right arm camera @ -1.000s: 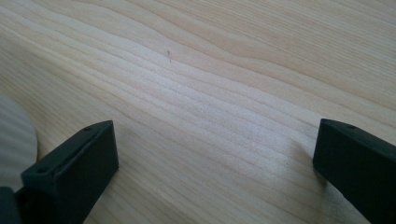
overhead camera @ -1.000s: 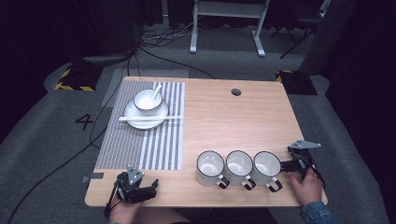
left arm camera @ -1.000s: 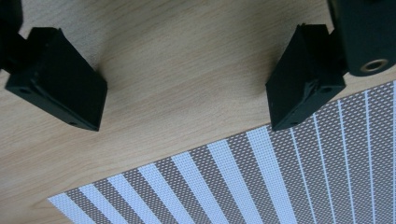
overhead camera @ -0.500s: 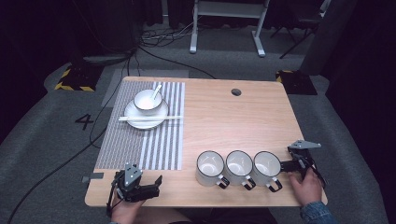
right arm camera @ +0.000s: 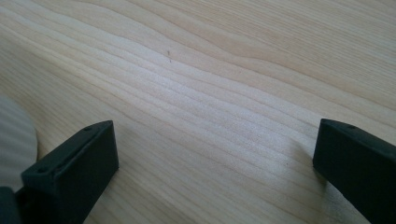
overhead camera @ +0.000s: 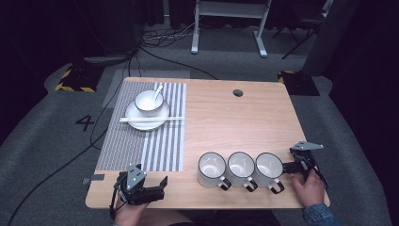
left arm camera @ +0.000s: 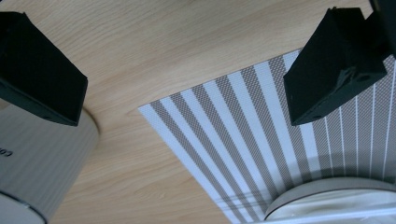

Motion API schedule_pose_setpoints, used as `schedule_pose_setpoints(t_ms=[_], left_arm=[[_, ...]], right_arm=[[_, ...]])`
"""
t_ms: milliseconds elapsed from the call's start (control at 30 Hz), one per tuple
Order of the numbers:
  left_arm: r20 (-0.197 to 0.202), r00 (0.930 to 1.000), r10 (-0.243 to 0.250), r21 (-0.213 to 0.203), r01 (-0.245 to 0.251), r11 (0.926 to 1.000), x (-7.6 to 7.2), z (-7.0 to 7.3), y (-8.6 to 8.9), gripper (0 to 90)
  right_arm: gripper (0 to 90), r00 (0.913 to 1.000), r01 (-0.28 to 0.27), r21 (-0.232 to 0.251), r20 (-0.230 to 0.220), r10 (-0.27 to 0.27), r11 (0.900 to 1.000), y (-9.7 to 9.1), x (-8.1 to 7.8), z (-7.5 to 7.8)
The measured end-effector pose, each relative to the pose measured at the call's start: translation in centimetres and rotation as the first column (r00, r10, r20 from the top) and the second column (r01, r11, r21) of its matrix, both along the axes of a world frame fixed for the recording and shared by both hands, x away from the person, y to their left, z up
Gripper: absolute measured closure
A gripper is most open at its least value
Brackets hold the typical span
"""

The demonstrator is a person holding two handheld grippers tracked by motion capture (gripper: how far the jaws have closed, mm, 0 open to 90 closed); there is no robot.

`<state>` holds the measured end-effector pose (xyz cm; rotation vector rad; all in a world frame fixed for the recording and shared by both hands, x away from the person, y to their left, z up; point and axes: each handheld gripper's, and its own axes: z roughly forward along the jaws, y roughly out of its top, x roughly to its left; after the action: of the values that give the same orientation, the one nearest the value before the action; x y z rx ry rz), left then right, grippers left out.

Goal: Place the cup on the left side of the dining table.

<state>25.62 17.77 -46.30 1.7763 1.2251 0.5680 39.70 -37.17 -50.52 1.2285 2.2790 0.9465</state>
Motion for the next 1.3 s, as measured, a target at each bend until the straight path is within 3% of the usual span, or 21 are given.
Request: schedule_pose_setpoints(t_ms=[167, 300, 533, 833, 967, 1300], left_arm=[[0.032, 0.9988, -0.037, -0.019, 0.037, 0.9991, -0.2, 1.2, -0.9, 0.0], [0.055, 0.9955, -0.077, -0.008, 0.078, 0.9969, -0.2, 2.1, -2.0, 0.0], [0.059, 0.9877, -0.145, 0.002, 0.145, 0.9895, 0.3, 3.0, -4.0, 0.0], [0.065, 0.9790, -0.193, 0.003, 0.194, 0.9811, 1.1, 3.7, -5.9, 0.0], [0.064, 0.9688, -0.240, 0.002, 0.240, 0.9708, 1.7, 3.9, -7.2, 0.0], [0.048, 0.9510, -0.306, -0.023, 0.307, 0.9515, 2.5, 3.6, -9.2, 0.0]], right_arm=[[0.2, 1.0000, 0.000, 0.000, 0.000, 0.000, 1.0000, 0.0, 0.0, 0.0], [0.2, 1.0000, 0.000, 0.000, 0.000, 0.000, 1.0000, 0.0, 0.0, 0.0], [0.2, 1.0000, 0.000, 0.000, 0.000, 0.000, 1.0000, 0.0, 0.0, 0.0], [0.2, 1.0000, 0.000, 0.000, 0.000, 0.000, 1.0000, 0.0, 0.0, 0.0], [0.2, 1.0000, 0.000, 0.000, 0.000, 0.000, 1.0000, 0.0, 0.0, 0.0], [0.2, 1.0000, 0.001, 0.001, 0.000, -0.001, 1.0000, 0.0, 0.0, 0.0]])
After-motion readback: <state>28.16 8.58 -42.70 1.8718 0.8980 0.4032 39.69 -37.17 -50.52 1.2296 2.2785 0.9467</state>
